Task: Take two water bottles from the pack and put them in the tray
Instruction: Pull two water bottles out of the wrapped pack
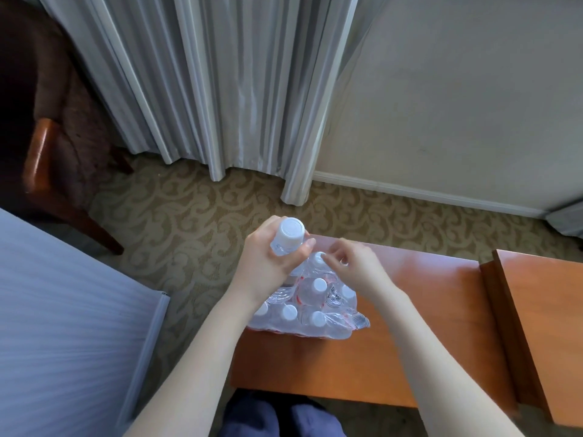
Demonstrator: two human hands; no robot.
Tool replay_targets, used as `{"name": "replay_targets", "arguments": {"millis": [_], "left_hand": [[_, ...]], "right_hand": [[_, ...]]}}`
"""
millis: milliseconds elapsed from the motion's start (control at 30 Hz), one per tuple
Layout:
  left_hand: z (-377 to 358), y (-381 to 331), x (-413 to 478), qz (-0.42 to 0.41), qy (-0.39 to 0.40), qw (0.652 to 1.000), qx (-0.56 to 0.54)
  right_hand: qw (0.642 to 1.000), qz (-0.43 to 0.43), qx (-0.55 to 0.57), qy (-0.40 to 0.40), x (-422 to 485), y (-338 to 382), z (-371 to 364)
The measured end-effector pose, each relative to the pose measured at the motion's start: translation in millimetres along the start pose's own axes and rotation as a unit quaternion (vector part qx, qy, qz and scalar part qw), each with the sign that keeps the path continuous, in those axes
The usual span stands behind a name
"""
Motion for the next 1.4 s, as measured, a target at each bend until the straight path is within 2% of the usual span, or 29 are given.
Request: {"name": "replay_targets", "arguments": {"millis": [67, 167, 233, 400, 500, 700, 833, 900, 1100, 1233, 1400], "left_hand": [[5, -2, 1, -0.003, -0.01, 1.0, 0.004], [10, -6, 2, 0.002, -0.016, 1.0, 0.0], [12, -9, 4, -0.001, -0.021, 1.0, 0.002], [15, -9, 8, -0.005, -0.039, 0.999, 0.009], [18, -7, 9, -0.014, -0.047, 0.999, 0.011], [21, -4, 11, -0.007, -0.05, 0.999, 0.015], [22, -4, 12, -0.009, -0.048, 0.999, 0.006], [22, -5, 13, -0.013, -0.047, 0.999, -0.002], [21, -15, 16, -0.023, -0.054, 0.998, -0.013], [22, -25, 17, -0.043, -0.058, 0.997, -0.01], [20, -40, 20, -0.058, -0.044, 0.997, -0.001]], "right_hand": [[0.99, 0.017, -0.117, 0.081, 4, -5, -45], [0.965, 0.052, -0.223, 0.126, 7, -8, -89], [0.958, 0.054, -0.254, 0.123, 10, -7, -104], [0.954, -0.009, -0.278, 0.111, 20, -3, -122], [0.958, -0.026, -0.275, 0.076, 21, -4, -126], [0.985, -0.05, -0.166, 0.018, 16, -13, -124], [0.997, -0.07, -0.033, -0.006, 6, -17, -105], [0.996, -0.071, 0.043, -0.043, -3, -20, -86], [0.947, -0.067, 0.266, -0.168, -24, -10, 4], [0.893, 0.015, 0.409, -0.185, -36, 12, 62], [0.878, 0.047, 0.406, -0.25, -46, 29, 103]]}}
Point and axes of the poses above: each hand's wrist, its own x-axis towards the middle knuckle, its own z-axis out of the back of the hand, y = z × x, the point moved 4 cm from there along x, towards the middle knuckle, and after that the axes turned 13 degrees about -x, right-handed, at the moved point
